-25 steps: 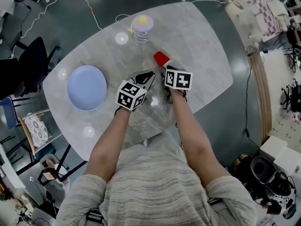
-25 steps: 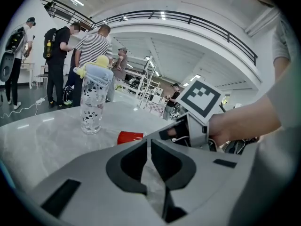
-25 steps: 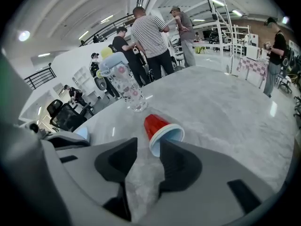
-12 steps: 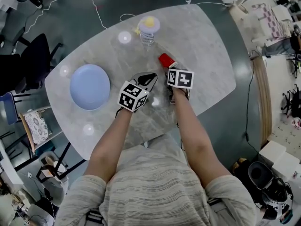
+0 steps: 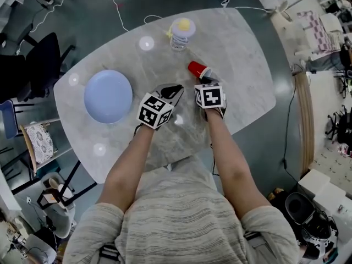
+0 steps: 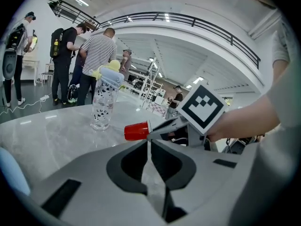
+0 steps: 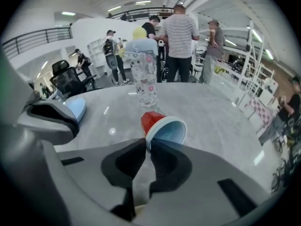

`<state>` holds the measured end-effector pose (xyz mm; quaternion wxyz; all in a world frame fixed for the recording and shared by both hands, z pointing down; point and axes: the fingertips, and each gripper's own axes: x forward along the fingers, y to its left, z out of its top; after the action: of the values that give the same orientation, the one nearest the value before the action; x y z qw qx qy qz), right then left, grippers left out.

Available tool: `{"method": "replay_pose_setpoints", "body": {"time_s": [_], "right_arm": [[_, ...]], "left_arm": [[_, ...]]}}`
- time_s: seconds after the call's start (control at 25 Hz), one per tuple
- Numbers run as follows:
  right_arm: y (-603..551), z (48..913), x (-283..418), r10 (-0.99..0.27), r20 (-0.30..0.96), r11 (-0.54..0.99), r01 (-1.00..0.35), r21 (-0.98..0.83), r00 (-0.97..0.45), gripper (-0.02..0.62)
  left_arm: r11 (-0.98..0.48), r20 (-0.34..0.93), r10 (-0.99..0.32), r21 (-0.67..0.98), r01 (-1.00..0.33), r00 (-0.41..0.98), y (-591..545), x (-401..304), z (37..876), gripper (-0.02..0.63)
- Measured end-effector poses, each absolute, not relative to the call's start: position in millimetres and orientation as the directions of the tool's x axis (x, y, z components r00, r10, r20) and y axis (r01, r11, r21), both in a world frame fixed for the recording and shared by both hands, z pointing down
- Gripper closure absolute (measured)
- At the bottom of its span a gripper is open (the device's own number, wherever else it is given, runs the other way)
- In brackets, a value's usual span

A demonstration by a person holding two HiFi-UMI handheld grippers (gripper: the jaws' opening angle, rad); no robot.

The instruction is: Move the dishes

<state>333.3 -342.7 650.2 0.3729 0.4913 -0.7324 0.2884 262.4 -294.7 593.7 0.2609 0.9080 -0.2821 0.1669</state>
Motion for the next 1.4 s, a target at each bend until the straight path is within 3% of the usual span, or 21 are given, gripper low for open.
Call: {"method": "replay_pose_setpoints", "body": {"time_s": [0.32,0.6,0.96,1.24,1.4], "right_arm": [[-331.7,613.6,282.0,-0.524,0.803,0.558,-0.827,0.070,-0.286,0.548],[-314.0,591.6,207.8,-0.498,0.800,0.735,-0.653,0.183,-0.335,0.548],[-289.0,578.2,104.8,-0.459,0.805,0.850,-0.448,0.276,-0.376,0.548],[-268.2,582.3,34.0,-0.421,0.832,0.906,-0.215,0.365,-0.361,0.548],[-256.7,596.1,-0.6,-0.410,0.855,0.903,-0.008,0.430,-0.318,0.548]], "left_arm": [[-0.686,0.433,-0.464,0.377,-0.623,0.773,-285.6,232.6,580.5,0.583],[-0.638,0.438,-0.522,0.369,-0.676,0.732,-271.4,177.2,572.7,0.582],[-0.552,0.436,-0.600,0.382,-0.741,0.671,-234.5,83.6,570.9,0.582],[-0.485,0.428,-0.660,0.386,-0.785,0.618,-213.1,24.4,568.4,0.581],[-0.447,0.437,-0.677,0.396,-0.802,0.592,-201.7,-4.3,574.5,0.582]]}}
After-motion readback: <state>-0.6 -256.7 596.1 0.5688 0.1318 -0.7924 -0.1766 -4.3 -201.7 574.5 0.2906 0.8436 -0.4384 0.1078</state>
